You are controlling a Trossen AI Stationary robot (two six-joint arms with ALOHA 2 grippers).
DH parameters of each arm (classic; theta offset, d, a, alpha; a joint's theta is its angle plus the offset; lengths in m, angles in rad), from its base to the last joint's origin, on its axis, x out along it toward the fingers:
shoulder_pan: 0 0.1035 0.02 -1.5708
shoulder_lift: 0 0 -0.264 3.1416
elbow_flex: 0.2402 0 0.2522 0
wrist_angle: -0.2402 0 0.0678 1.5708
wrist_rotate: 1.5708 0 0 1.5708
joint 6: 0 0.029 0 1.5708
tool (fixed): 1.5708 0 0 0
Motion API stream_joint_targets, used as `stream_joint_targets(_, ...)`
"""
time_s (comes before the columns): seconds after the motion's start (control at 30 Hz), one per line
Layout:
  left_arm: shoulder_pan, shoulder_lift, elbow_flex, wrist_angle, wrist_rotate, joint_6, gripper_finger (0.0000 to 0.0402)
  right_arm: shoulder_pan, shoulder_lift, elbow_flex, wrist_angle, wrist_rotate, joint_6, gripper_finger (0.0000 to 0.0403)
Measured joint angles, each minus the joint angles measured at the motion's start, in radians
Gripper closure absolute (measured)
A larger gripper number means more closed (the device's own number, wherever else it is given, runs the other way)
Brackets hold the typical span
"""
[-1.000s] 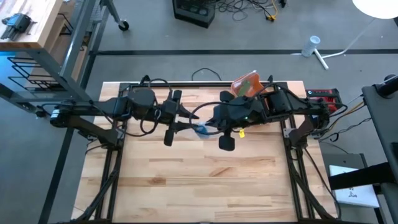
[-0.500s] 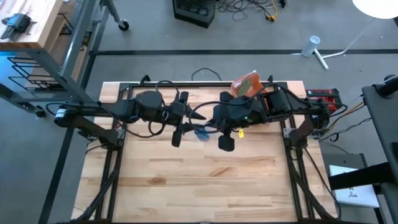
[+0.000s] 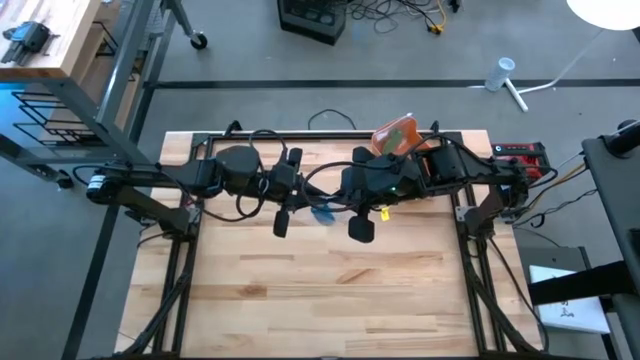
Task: Roll bandage
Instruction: Close the transparent zip bag
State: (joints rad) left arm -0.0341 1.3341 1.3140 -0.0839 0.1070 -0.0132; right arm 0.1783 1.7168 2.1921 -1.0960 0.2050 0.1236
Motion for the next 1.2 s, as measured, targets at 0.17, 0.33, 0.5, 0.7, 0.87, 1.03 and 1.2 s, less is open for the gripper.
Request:
stream_joint_targets(0.17, 0.0, -0.024, 0.0, -0.038, -0.014, 0.002, 0.0384, 0.0, 0.0, 0.008, 0.01, -0.002, 0.019, 0.0403)
stream_joint_targets(0.33, 0.0, -0.048, 0.0, -0.062, -0.018, 0.003, 0.039, 0.003, -0.013, 0.021, 0.009, -0.003, 0.01, 0.0403)
stream_joint_targets(0.5, 0.0, -0.066, 0.0, -0.097, -0.019, 0.003, 0.0382, 0.005, -0.02, 0.046, -0.018, -0.01, -0.011, 0.0403)
stream_joint_targets(0.7, 0.0, -0.091, 0.0, -0.128, -0.019, 0.003, 0.0385, 0.005, -0.038, 0.086, -0.052, -0.028, -0.02, 0.0403)
stream_joint_targets(0.87, 0.0, -0.109, 0.0, -0.143, -0.021, 0.003, 0.0383, 0.005, -0.061, 0.122, -0.087, -0.032, -0.025, 0.0403)
stream_joint_targets(1.03, 0.001, -0.116, 0.001, -0.145, -0.023, 0.003, 0.0386, 0.007, -0.093, 0.157, -0.115, -0.033, -0.052, 0.0403)
stream_joint_targets(1.2, 0.001, -0.12, 0.001, -0.15, -0.024, 0.003, 0.0385, 0.007, -0.133, 0.158, -0.14, -0.033, -0.064, 0.0403)
